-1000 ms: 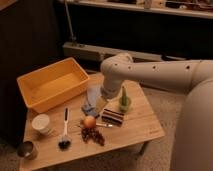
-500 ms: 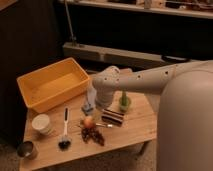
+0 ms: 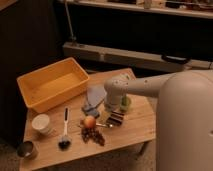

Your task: Place eraser in tray

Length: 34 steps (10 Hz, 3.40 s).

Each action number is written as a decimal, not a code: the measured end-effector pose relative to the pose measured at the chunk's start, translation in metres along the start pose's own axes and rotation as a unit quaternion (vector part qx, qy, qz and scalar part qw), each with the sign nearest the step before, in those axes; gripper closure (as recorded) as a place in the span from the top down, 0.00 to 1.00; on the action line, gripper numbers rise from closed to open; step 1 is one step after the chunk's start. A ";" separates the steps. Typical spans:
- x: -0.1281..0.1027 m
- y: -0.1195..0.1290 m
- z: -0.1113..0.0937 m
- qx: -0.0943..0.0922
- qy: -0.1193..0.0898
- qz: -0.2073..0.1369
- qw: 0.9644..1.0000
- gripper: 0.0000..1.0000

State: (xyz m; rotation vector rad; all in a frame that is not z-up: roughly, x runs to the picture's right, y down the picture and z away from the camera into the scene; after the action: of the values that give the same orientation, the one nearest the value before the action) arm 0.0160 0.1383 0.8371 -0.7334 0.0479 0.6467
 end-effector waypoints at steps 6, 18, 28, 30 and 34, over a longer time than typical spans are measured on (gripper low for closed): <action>0.001 -0.006 0.037 -0.049 -0.002 -0.008 0.999 0.75; -0.030 -0.021 -0.055 -0.062 -0.036 0.063 0.995 0.14; -0.255 -0.026 -0.181 -0.087 -0.088 0.040 0.992 0.14; -0.293 -0.021 -0.171 -0.095 -0.100 0.035 0.990 0.17; -0.327 -0.018 -0.150 -0.101 -0.141 0.060 0.983 0.56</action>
State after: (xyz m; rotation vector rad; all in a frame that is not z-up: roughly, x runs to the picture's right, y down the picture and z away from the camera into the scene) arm -0.2106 -0.1405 0.8202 -0.8324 -0.2397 0.8746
